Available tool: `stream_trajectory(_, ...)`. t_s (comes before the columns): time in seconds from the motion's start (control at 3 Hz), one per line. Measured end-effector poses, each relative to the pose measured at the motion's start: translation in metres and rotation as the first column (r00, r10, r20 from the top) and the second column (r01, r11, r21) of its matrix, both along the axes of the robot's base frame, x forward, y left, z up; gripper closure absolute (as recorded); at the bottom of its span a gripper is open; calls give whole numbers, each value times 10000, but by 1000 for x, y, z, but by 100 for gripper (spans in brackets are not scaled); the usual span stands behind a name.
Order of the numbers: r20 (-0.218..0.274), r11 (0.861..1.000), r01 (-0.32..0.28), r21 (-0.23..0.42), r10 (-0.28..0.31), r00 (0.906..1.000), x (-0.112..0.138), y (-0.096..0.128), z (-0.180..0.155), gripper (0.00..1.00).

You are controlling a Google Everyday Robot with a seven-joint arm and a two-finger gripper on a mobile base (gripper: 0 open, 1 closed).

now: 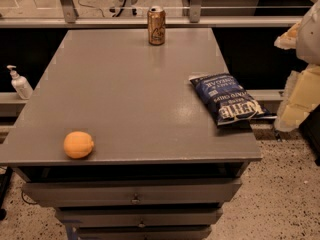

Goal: Move blue chip bag near orange

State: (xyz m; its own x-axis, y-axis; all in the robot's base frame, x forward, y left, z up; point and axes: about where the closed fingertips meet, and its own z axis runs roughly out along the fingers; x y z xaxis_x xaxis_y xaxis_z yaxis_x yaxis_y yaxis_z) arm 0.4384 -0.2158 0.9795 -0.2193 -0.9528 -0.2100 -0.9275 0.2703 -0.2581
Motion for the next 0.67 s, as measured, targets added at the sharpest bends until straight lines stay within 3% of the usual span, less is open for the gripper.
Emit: stream_trajectory(0.67, 233, 9996, 257, 125, -260, 9994, 4, -5, 1, 0)
